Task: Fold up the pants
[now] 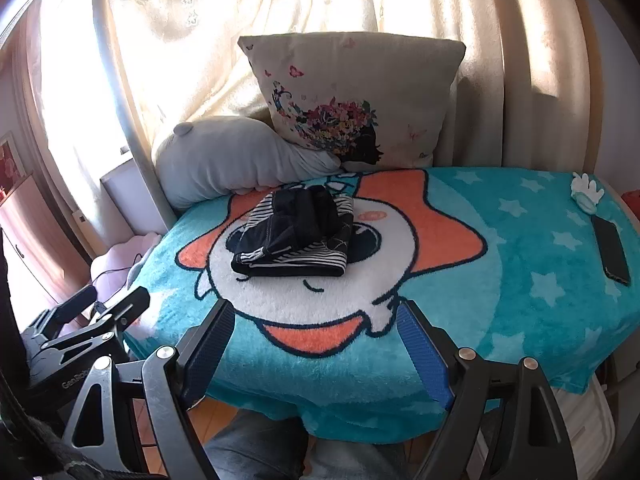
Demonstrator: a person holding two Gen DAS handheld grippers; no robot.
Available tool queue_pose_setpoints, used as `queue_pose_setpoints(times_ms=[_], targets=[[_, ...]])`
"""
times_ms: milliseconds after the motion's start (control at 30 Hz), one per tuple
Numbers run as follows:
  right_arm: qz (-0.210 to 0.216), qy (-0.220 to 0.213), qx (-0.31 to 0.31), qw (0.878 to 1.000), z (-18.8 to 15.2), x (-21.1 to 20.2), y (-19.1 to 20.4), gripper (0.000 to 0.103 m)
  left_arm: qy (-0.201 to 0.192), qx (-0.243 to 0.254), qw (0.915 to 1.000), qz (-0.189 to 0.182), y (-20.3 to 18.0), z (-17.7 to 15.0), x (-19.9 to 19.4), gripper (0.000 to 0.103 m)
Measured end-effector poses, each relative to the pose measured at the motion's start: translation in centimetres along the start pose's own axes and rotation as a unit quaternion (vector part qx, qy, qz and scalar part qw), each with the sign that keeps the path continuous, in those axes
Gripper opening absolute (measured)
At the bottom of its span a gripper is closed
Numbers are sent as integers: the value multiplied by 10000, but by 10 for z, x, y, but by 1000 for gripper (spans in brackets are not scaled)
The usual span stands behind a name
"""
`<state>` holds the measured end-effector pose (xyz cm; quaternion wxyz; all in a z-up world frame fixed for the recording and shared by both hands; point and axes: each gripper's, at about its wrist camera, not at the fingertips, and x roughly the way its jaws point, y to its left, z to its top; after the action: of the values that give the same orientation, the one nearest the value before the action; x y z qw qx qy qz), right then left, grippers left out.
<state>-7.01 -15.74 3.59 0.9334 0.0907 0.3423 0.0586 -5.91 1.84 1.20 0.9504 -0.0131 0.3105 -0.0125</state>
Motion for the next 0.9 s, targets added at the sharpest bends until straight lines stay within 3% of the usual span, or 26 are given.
queue_pose_setpoints(times_ms=[133, 300, 500, 900], targets=[[-56, 139, 39, 9999, -3, 13, -4, 86, 377, -322, 9988, -54, 10, -8, 22, 98], [-60, 188, 48, 9998, -3, 18, -4, 86, 245, -248, 9994, 1, 10, -9, 18, 98], [157, 213, 101, 9996, -2, 26, -5, 86, 304, -130, 9991, -280, 6, -9, 27, 98], [313, 433, 127, 9985, 3, 51, -6, 86, 313, -118, 9993, -194, 6, -7, 32, 98]])
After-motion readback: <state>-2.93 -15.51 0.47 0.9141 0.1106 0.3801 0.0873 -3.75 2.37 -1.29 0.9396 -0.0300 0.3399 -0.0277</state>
